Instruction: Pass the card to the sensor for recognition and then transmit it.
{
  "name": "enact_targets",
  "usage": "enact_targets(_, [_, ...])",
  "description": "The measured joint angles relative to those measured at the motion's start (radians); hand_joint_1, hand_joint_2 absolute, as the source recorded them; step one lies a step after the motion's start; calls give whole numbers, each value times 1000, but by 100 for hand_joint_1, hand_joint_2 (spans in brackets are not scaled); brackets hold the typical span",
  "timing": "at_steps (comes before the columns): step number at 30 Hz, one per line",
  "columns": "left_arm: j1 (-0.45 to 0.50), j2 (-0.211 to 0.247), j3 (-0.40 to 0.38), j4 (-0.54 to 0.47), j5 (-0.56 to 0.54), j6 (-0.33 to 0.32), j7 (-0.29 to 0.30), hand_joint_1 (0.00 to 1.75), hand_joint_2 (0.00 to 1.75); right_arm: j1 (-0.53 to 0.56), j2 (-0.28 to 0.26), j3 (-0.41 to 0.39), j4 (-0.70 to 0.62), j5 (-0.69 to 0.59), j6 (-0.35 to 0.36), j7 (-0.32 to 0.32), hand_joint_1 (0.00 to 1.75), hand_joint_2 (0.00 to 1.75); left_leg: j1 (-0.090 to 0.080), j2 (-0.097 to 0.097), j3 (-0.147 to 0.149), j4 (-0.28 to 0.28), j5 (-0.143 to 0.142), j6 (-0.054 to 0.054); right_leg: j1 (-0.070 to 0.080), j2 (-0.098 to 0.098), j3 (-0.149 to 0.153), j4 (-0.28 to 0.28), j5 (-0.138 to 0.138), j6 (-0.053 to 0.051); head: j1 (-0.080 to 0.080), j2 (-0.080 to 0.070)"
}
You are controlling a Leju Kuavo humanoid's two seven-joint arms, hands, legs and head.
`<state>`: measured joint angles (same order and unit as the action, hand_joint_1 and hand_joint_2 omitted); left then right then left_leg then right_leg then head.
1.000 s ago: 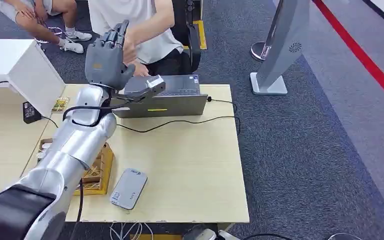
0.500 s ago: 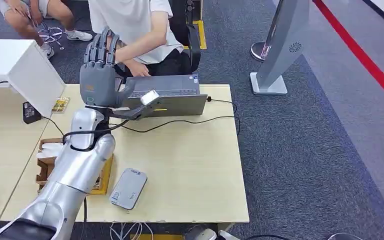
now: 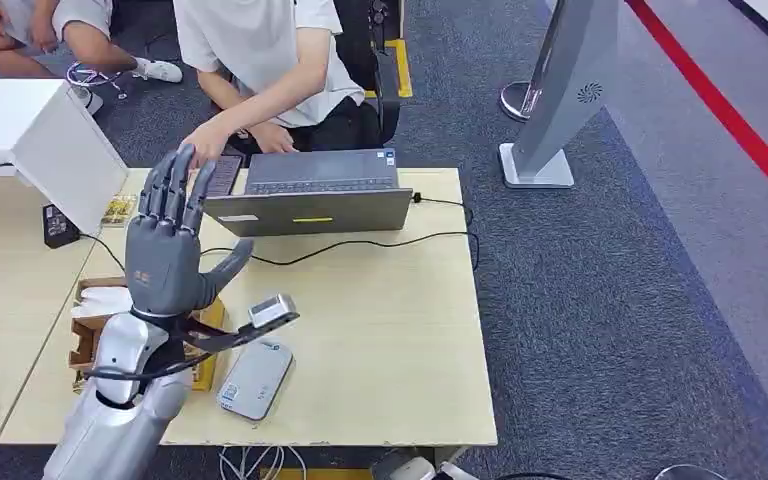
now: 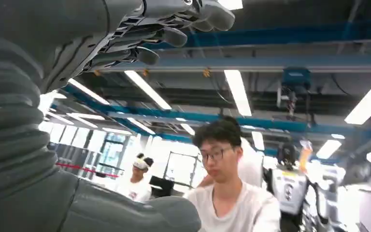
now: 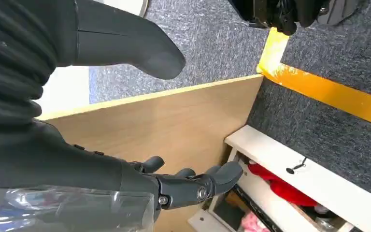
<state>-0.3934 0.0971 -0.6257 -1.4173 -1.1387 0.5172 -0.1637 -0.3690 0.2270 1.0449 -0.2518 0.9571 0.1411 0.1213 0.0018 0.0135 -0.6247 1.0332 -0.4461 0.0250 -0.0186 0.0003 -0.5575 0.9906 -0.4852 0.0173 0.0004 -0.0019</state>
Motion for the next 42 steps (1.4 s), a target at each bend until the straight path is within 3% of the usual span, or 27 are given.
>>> enact_targets(3, [66, 49, -12, -38, 13, -46, -9, 0, 175, 1, -1, -3, 0, -6, -3, 5, 0, 175, 0, 0, 0, 0, 0, 0, 0, 0, -1, 0, 0, -1, 0, 0])
enact_targets(9, [121, 97, -13, -59, 20, -99, -8, 0, 175, 2, -2, -8, 1, -6, -5, 11, 0, 175, 0, 0, 0, 0, 0, 0, 0, 0, 0, 0, 0, -1, 0, 0])
enact_targets(15, [150, 154, -13, -61, 106, -278, -50, 0, 175, 7, -3, -23, 1, -6, -8, 10, 0, 175, 0, 0, 0, 0, 0, 0, 0, 0, 0, 0, 0, -1, 0, 0])
enact_targets(18, [165, 188, -12, -58, 139, -327, -61, 0, 175, 8, -3, -28, 2, -6, -10, 10, 0, 175, 0, 1, 0, 0, 0, 0, 0, 0, -1, 0, 0, -1, 0, 0])
enact_targets(29, [232, 244, -5, -32, 173, -381, -49, 0, 175, 11, -4, -35, 5, -1, -14, 7, 0, 175, 0, 1, 0, 0, 0, 0, 0, 0, -1, 0, 0, -1, 0, 0])
enact_targets(42, [262, 246, -3, -33, 188, -349, -89, 0, 175, 12, -4, -39, 5, 16, -14, -3, 0, 175, 0, 1, 0, 0, 0, 0, 0, 0, -1, 0, 0, -1, 0, 0])
